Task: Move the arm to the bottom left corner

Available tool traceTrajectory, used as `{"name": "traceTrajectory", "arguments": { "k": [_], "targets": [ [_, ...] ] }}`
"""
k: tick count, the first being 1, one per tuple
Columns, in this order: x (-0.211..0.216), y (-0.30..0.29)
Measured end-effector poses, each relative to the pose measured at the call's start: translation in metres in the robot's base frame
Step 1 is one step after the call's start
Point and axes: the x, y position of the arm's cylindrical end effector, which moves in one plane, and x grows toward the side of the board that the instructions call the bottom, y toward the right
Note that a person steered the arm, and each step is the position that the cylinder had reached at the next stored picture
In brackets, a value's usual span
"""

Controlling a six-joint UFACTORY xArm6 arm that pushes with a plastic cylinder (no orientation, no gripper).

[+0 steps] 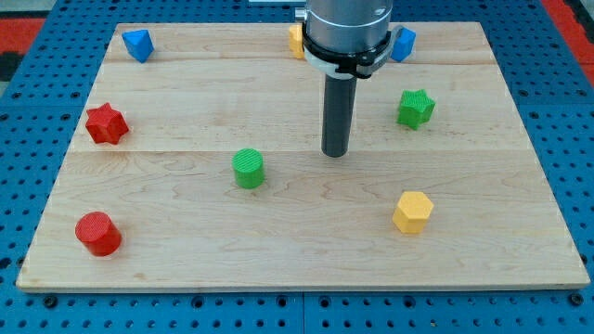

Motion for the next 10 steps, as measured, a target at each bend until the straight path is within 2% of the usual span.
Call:
{"name": "traceTrajectory", "arguments": {
  "k": [3,4,5,6,7,8,9,10],
  "targets": [
    [0.000,-0.023],
    [0.024,-0.023],
    [0.069,-0.035],
    [0.111,-0.086],
    [0.127,-0.160],
    [0.136,-0.211],
    [0.159,-0.238],
    [0.157,-0.294]
  ]
}}
